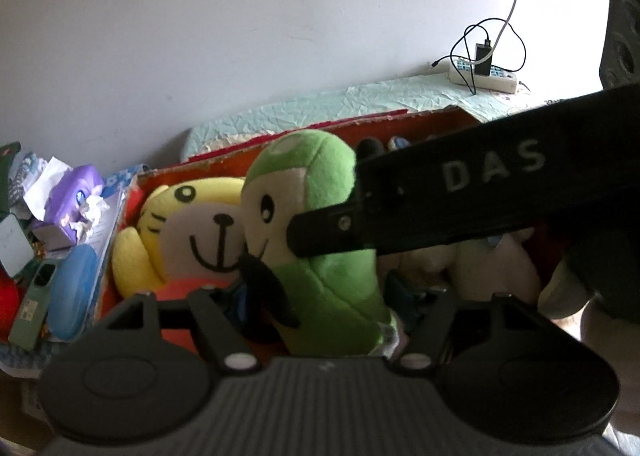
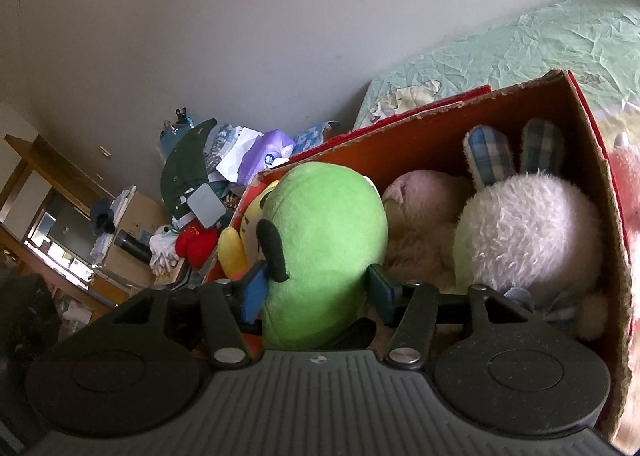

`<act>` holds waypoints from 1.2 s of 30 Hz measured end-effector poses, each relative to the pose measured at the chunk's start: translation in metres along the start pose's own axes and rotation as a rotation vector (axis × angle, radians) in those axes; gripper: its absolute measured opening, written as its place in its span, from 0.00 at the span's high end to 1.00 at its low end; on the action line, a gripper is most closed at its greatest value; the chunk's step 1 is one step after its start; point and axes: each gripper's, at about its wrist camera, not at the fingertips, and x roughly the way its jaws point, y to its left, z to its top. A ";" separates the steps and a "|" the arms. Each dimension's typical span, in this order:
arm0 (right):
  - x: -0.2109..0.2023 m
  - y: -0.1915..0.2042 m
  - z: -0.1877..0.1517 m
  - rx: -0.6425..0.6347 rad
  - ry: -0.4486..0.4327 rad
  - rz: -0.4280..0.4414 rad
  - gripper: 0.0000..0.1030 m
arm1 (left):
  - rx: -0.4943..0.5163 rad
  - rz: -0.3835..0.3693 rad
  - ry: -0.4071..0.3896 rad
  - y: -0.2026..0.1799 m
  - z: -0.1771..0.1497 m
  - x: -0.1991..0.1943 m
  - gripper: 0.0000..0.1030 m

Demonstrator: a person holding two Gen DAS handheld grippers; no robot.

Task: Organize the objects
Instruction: 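Lower the green plush into the box beside the tiger plush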

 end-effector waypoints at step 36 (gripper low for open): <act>-0.009 0.002 -0.006 0.026 -0.041 0.013 0.57 | -0.064 0.076 0.108 -0.002 0.001 -0.013 0.25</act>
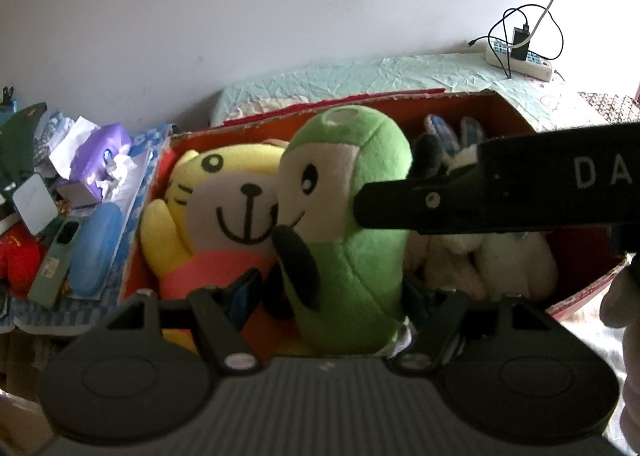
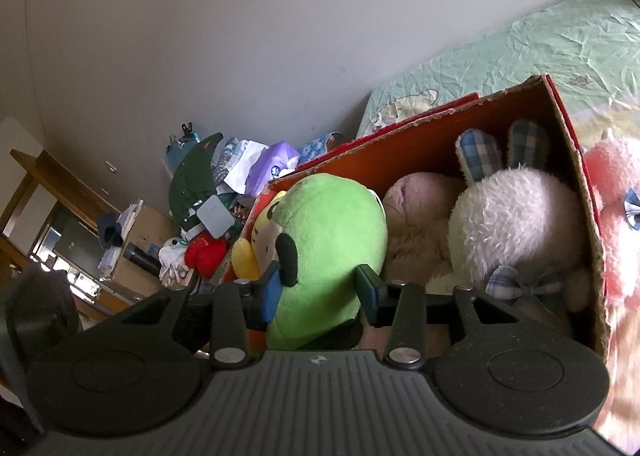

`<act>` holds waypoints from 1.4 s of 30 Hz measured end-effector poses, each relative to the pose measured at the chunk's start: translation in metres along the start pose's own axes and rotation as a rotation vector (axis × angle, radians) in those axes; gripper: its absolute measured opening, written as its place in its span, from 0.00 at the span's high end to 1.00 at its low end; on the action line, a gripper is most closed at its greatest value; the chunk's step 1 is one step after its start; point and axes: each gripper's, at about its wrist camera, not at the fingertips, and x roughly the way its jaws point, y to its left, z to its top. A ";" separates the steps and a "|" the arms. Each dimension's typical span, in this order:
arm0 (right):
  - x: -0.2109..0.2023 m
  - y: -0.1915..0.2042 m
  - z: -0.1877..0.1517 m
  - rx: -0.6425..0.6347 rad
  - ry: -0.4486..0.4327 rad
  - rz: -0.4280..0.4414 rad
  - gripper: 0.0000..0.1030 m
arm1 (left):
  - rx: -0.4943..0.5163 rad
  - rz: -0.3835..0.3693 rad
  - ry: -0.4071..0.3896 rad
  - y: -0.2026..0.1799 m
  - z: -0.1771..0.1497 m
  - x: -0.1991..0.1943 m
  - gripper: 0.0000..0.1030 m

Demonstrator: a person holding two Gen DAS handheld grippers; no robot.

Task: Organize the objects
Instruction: 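Lower the green plush into the box beside the tiger plush, then open the right gripper and release the green plush in the box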

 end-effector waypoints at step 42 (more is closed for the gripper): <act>-0.024 -0.007 -0.021 -0.032 -0.033 -0.076 0.59 | -0.087 0.063 0.027 0.000 -0.006 -0.005 0.16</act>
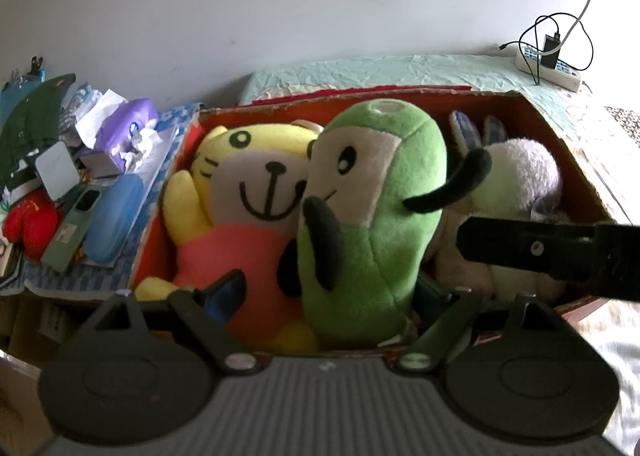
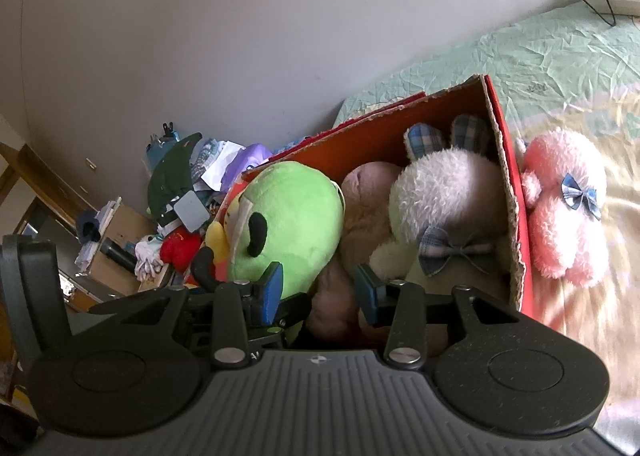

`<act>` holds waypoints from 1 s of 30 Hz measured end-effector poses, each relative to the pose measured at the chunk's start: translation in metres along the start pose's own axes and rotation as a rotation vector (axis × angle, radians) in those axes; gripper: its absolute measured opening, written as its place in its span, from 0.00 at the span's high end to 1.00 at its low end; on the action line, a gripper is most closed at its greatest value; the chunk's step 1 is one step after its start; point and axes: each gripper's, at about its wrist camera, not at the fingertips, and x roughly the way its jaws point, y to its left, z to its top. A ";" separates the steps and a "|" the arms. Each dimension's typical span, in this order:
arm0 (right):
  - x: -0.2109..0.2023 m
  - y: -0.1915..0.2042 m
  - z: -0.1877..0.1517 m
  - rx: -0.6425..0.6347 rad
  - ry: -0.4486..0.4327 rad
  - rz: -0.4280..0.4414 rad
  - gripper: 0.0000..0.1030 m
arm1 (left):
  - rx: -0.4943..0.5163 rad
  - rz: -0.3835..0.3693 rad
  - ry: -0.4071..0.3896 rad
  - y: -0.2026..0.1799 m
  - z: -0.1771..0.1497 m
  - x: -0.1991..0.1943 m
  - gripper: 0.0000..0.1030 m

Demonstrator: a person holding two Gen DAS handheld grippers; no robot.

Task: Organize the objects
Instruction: 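Open the right gripper and release the green plush in the box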

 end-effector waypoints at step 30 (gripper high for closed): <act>0.002 0.007 -0.009 -0.079 -0.010 -0.034 0.62 | -0.052 0.016 -0.013 0.000 -0.005 -0.003 0.08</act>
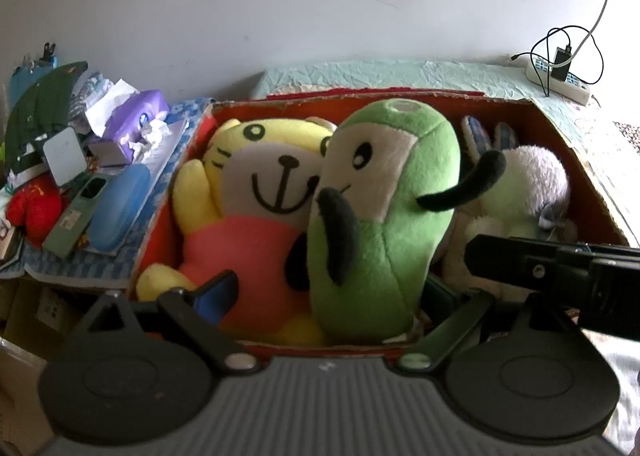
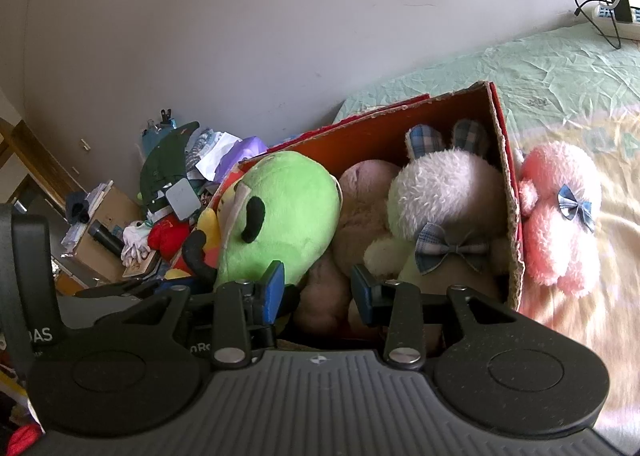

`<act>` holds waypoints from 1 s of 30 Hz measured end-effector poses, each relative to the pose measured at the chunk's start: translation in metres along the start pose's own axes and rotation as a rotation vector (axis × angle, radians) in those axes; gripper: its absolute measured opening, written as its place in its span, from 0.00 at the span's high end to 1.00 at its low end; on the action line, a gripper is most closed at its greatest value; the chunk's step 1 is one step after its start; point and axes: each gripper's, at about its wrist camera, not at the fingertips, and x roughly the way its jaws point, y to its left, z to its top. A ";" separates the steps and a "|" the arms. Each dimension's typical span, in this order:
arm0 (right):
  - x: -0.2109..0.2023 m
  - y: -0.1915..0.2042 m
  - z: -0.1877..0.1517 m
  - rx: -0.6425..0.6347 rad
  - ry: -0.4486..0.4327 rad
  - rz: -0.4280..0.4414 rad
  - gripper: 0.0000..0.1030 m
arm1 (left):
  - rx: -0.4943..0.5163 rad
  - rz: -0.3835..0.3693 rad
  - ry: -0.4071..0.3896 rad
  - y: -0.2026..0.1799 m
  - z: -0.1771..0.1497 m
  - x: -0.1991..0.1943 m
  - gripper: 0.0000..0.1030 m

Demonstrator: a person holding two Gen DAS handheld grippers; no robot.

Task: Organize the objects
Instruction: 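Open the right gripper and release the green plush in the box, then move the right gripper out of the box to the pink plush on the bed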

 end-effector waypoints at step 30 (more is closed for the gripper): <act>-0.092 -0.062 0.018 -0.004 -0.101 0.098 0.59 | 0.032 -0.002 -0.193 -0.068 0.009 -0.087 0.08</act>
